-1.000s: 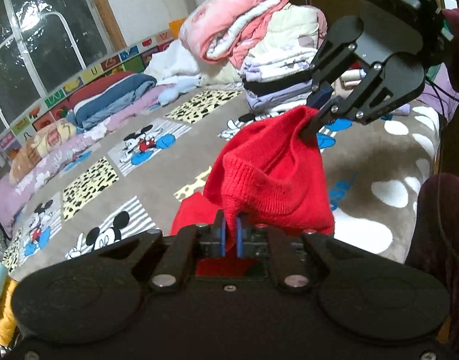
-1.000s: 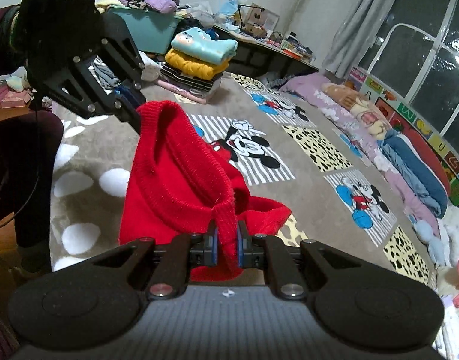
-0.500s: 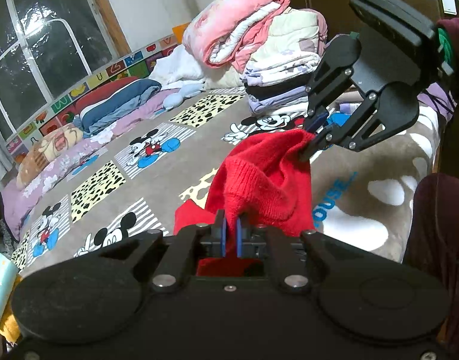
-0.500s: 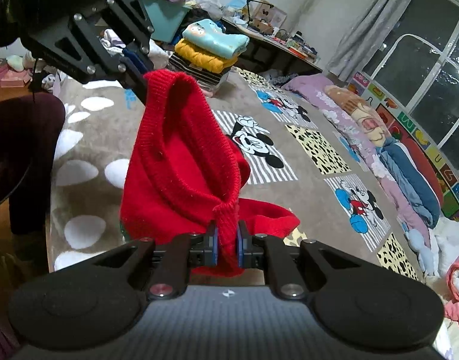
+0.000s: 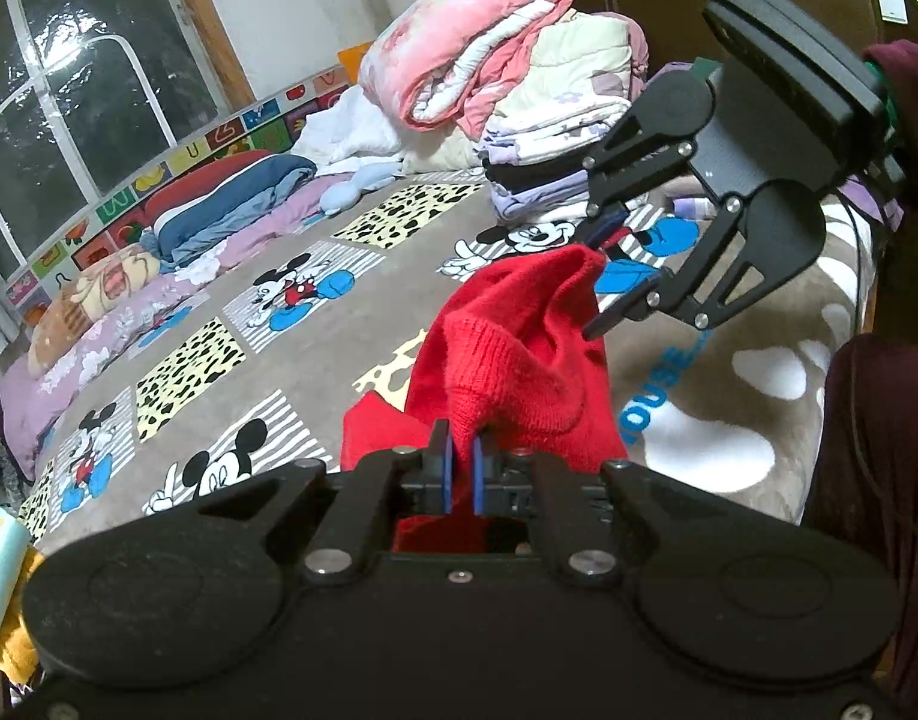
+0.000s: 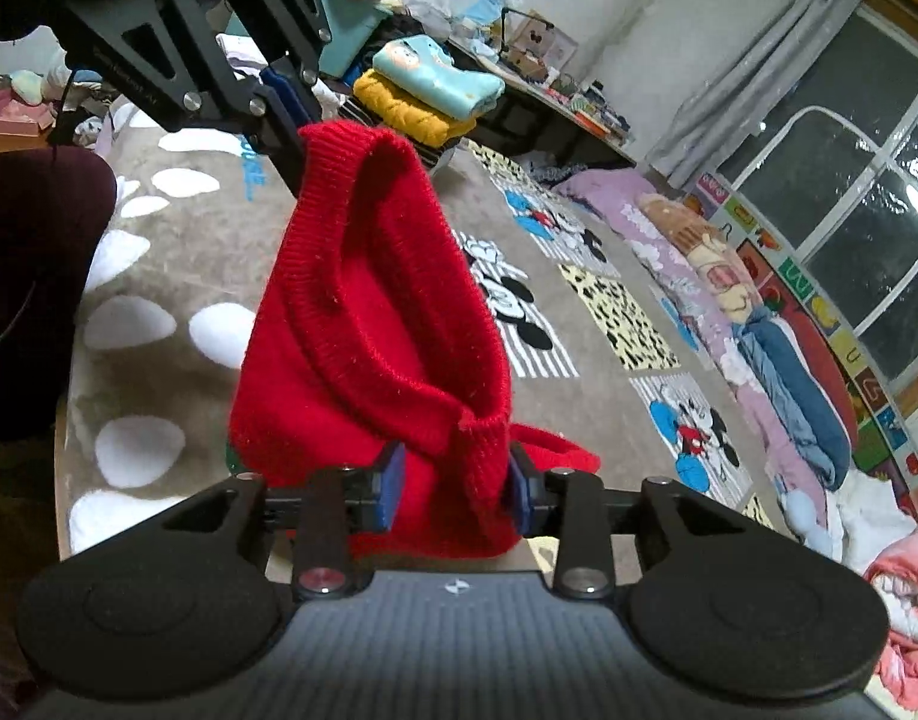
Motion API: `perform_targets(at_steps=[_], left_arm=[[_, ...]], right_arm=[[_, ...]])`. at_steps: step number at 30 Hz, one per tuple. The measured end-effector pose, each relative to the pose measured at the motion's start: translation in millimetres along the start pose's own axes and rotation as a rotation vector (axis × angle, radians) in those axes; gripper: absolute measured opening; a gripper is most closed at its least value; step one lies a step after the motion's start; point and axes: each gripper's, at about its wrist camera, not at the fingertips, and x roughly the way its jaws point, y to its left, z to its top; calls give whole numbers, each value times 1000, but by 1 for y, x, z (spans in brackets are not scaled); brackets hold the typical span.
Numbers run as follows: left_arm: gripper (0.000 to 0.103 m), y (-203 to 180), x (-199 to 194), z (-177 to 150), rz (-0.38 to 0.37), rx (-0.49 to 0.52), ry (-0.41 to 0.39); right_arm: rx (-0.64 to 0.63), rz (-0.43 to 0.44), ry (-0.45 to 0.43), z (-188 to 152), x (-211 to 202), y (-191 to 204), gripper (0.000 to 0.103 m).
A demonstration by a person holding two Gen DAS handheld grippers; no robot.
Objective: Fold clothes
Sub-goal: 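Lift the red sweater with both tools and shake it open in the air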
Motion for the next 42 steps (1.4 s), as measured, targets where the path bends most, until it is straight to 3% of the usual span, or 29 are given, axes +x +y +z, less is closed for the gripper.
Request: perform_targets(at_steps=[9,12,20,42], left_arm=[[5,5,13,-11,-6,25,25],[5,9,19,-14,-5,31,34],[5,58,51,14,65,62,41],[5,198,138,112,218,103,0]], right_arm=[[-73,31,5,0,11,-5,35],[-69,36,13,1,16,-13,13],[-58,51,36,4,28,-33,13],[60,-152,-4,50,88,-197,12]])
